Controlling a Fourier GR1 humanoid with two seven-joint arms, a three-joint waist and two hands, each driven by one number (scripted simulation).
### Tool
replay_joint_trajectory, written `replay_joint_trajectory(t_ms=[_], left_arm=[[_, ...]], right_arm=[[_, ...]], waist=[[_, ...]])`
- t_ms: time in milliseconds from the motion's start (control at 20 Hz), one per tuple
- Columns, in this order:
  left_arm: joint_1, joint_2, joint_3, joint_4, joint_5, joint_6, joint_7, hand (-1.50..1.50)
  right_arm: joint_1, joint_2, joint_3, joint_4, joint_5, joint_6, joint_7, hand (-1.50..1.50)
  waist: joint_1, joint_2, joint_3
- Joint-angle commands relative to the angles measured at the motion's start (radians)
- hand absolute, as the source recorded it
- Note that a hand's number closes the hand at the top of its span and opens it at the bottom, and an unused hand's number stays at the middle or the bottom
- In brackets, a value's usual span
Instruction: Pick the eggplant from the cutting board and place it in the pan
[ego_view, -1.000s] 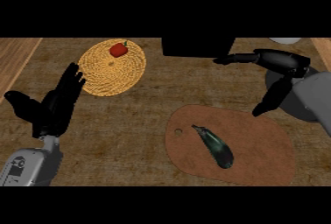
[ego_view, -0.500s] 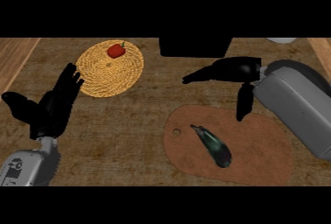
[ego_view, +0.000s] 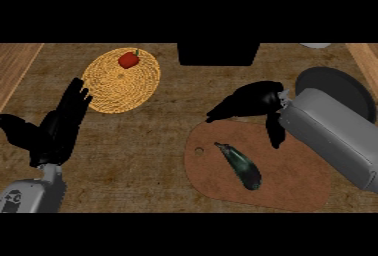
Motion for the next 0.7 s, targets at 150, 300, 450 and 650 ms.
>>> replay_joint_trajectory(t_ms=[150,300,450,650], left_arm=[[0.027,-0.002,0.027,0.011,0.001,-0.031,-0.033,0.00],[0.056,-0.034,-0.017,-0.073,-0.045,0.023,0.032,0.00],[0.011,0.007,0.047,-0.045,-0.008,-0.020,0.056,0.00],[-0.004,-0.025,0.037,-0.013,-0.040,0.005,0.040,0.00]], right_arm=[[-0.025,-0.078,0.021,-0.123,0.124,0.052,-0.069,-1.50],[0.024,-0.045,-0.010,-0.176,0.156,0.037,0.001,-1.50],[0.028,-0.029,-0.051,-0.158,0.168,0.053,-0.026,-1.50],[0.112,-0.048,-0.066,-0.256,0.142,0.074,-0.008,-1.50]], waist=[[-0.008,-0.003,0.000],[-0.007,-0.004,0.000],[-0.005,-0.002,0.000],[-0.016,-0.002,0.000]])
